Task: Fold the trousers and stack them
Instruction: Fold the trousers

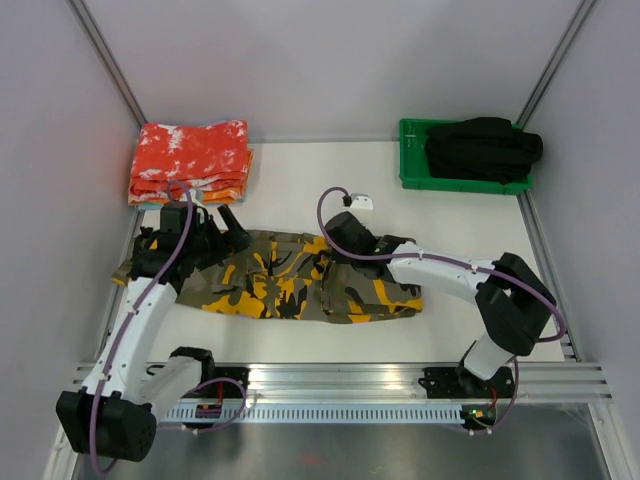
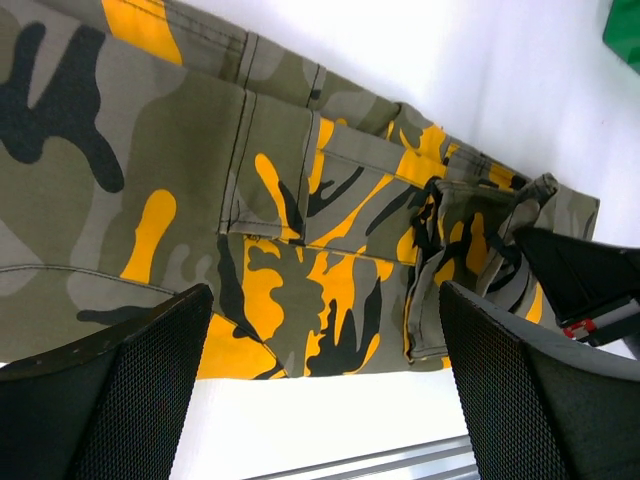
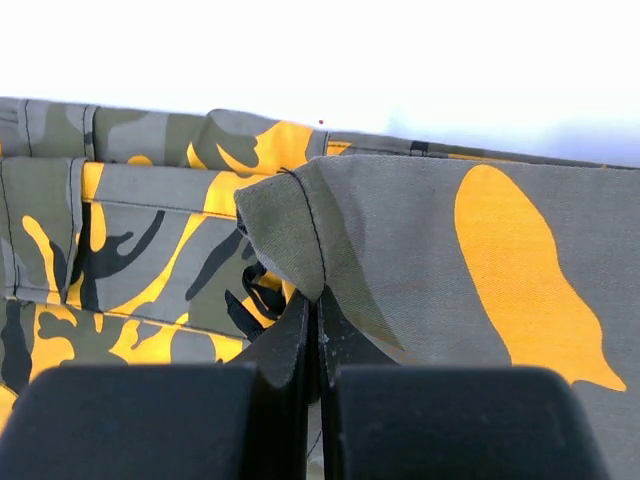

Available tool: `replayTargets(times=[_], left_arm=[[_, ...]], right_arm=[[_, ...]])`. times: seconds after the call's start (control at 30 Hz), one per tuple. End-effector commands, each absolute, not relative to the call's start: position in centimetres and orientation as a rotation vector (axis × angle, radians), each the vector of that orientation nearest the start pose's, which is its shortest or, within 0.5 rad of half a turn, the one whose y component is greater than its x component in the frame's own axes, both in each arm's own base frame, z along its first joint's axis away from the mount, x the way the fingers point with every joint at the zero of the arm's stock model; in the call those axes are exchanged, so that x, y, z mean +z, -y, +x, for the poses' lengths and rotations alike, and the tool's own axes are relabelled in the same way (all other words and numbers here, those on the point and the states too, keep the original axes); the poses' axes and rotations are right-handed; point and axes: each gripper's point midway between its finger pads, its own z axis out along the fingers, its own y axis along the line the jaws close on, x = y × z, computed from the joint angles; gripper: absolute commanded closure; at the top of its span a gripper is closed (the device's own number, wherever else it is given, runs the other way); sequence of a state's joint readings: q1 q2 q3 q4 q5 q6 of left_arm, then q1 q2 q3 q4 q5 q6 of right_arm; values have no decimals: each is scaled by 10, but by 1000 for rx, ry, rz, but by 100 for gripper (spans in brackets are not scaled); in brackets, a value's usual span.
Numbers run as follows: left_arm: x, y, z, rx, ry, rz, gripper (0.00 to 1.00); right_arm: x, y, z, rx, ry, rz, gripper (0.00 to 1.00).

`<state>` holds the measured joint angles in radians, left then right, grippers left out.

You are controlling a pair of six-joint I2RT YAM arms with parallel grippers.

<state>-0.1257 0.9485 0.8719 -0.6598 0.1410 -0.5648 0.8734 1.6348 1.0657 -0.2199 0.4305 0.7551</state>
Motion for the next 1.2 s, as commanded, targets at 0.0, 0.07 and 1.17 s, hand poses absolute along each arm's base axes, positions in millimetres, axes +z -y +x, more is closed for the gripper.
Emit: replayTargets(times=[0.0, 0.07, 1.17], left_arm=[[212, 77, 283, -493, -2248, -473, 0], [220, 76, 285, -488, -2237, -471, 1], [125, -65, 219, -149, -2065, -1459, 0]], right_arm=[[121, -305, 326, 371, -2210, 122, 100], [106, -303, 324, 355, -2231, 125, 100], [159, -243, 287, 533, -2259, 29, 10]])
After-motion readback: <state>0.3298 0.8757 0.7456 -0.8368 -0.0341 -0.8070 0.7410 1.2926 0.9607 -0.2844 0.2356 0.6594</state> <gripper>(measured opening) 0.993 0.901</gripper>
